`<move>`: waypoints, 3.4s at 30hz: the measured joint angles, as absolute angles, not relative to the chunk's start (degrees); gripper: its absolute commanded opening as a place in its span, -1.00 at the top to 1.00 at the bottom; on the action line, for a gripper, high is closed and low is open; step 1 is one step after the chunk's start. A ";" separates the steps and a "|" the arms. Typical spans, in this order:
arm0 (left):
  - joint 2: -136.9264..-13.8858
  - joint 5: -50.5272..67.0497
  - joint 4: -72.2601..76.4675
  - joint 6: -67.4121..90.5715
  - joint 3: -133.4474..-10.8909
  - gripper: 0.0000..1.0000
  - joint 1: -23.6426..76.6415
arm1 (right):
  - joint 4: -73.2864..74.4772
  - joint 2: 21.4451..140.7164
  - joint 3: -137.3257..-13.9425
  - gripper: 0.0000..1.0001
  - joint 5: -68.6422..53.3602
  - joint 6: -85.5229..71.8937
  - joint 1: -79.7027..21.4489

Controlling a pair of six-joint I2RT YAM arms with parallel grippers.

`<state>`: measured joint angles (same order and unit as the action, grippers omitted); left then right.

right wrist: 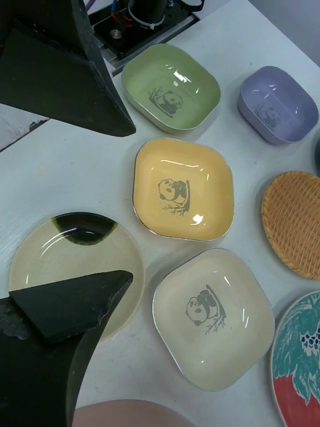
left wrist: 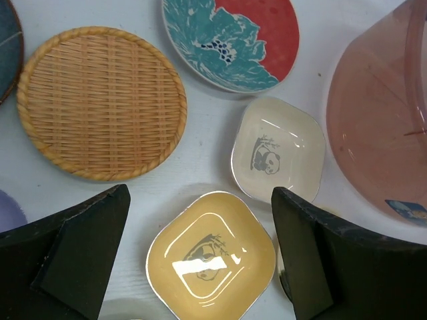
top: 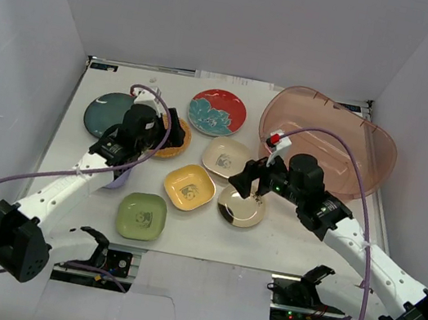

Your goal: Place the plates into the plastic bin on the countertop

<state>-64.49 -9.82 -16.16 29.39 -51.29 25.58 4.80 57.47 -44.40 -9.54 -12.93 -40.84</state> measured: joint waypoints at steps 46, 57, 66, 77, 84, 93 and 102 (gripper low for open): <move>-107.74 24.10 9.93 43.53 -54.74 -0.09 -30.79 | 0.62 54.37 -34.70 -0.66 -14.63 -14.37 -40.91; -112.29 28.99 26.92 51.81 -50.15 1.00 -31.27 | -1.87 57.47 -34.72 -0.67 -14.79 -14.52 -40.91; -109.60 27.97 30.72 56.64 -46.37 1.00 -31.14 | -3.49 64.12 -38.65 -0.93 -16.95 -15.97 -40.91; -90.85 26.04 29.02 61.69 -46.81 1.00 -25.17 | -6.57 74.37 -53.47 -0.80 -18.15 -22.70 -40.91; -78.76 32.80 27.35 61.06 -45.25 1.00 -10.13 | -6.96 80.73 -66.76 -0.80 -13.58 -25.98 -40.80; -72.73 39.72 24.34 62.19 -39.90 1.00 -6.09 | -4.67 80.90 -68.64 -0.83 -5.67 -28.21 -36.82; -71.16 42.48 26.63 62.89 -39.11 1.00 0.95 | -4.89 79.81 -66.11 -0.68 -9.26 -30.13 -36.07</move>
<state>-71.16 42.48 26.63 62.89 -39.11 0.95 -4.89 79.81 -66.11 -9.26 -30.13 -36.07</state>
